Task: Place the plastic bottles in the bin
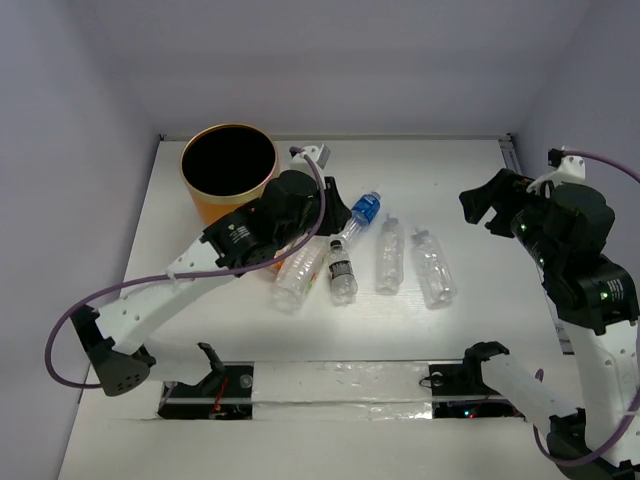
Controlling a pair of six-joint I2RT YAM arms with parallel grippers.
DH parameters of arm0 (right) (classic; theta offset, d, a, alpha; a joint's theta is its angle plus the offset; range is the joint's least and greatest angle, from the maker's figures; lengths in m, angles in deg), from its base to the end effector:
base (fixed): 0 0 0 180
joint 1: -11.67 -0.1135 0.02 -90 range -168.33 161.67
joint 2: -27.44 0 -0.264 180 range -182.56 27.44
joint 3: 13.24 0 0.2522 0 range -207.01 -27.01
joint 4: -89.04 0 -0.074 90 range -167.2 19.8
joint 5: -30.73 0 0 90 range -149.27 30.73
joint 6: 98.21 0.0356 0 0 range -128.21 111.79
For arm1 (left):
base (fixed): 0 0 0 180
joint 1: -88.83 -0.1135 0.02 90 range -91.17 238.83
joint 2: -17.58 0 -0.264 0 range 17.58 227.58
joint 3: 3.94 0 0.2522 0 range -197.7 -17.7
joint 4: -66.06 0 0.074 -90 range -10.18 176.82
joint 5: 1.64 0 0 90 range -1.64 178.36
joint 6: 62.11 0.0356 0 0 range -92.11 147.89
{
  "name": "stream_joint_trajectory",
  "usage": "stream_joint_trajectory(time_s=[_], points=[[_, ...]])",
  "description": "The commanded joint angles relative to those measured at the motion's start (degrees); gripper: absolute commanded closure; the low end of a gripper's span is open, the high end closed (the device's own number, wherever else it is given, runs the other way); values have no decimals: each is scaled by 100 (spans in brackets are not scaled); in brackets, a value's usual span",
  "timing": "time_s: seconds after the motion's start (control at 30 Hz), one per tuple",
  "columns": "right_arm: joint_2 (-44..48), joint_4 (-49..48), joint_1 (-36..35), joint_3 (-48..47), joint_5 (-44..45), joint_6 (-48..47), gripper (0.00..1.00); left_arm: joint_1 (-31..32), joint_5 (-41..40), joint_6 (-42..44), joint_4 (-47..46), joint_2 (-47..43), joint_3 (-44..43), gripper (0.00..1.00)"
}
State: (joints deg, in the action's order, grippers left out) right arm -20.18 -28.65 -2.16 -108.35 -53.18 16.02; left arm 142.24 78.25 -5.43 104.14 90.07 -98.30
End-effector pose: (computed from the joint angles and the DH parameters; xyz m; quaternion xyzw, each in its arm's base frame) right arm 0.1157 0.0246 0.4664 0.1040 0.7851 0.1588 0.5896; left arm 0.1715 -0.2206 0.4288 0.0869 0.7936 -0.3594 0.4831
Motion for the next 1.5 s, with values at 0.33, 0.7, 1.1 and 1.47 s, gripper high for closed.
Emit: stream_joint_trajectory(time_s=[0.33,0.7,1.1,1.47], points=[[393,233,47,540,25,117,99,-50,-25,1081,582,1880,-1842,97],[727,435,47,979,-142,205,100,-691,0,1574,601,3947,-3304,97],[982,488,47,1454,-864,-5,13,-814,-53,1873,680,5820,-4702,15],[1070,515,47,1805,-1294,-68,6,-990,-36,1882,698,6900,-5220,6]])
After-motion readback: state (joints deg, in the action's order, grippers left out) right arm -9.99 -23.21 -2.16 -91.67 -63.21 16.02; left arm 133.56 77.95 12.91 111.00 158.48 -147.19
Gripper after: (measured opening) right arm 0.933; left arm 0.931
